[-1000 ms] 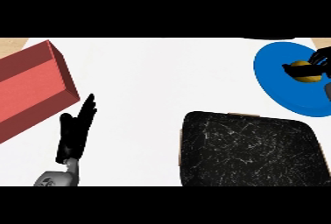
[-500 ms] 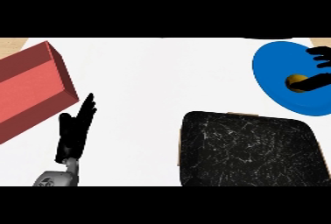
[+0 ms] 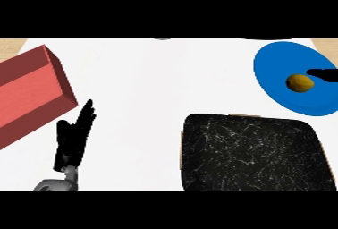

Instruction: Pick the lemon from the tray and place it in the plate

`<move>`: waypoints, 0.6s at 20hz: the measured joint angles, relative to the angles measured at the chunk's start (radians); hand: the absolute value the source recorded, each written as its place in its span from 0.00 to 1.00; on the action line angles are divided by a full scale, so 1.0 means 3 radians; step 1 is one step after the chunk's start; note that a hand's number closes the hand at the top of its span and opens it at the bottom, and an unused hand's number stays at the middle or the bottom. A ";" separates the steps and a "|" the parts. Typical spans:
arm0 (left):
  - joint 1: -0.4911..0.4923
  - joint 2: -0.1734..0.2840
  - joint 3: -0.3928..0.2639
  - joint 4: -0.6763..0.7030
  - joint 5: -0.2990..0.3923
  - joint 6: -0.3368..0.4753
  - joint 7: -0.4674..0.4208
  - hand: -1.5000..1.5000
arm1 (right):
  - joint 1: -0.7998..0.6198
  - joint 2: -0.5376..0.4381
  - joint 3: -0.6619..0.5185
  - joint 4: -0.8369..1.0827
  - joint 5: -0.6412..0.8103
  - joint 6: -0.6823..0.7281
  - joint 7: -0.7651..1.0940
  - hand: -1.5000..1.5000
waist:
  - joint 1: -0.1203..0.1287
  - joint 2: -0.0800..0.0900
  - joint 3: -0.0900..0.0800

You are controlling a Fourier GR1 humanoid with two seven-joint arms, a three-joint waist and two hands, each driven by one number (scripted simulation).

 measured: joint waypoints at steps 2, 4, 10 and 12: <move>-0.0034 -0.0020 -0.0022 -0.0033 -0.0040 0.0037 0.0065 0.50 | 0.0073 -0.0043 -0.0080 0.0024 -0.0112 0.0114 -0.0117 0.00 | 0.0006 0.0002 0.0000; -0.0002 0.0007 0.0002 -0.0065 -0.0017 0.0000 0.0068 0.50 | 0.0151 -0.0066 -0.0125 0.0035 -0.0198 0.0221 -0.0229 0.00 | 0.0010 0.0001 -0.0001; -0.0103 -0.0005 0.0035 -0.0004 -0.0018 -0.0024 0.0102 0.50 | 0.0295 -0.0065 -0.0158 0.0065 -0.0357 0.0428 -0.0532 0.00 | 0.0020 0.0005 -0.0001; -0.0105 -0.0005 0.0032 0.0016 -0.0033 -0.0037 0.0089 0.50 | 0.0301 -0.0018 -0.0130 0.0068 -0.0367 0.0400 -0.0592 0.00 | 0.0027 0.0006 -0.0001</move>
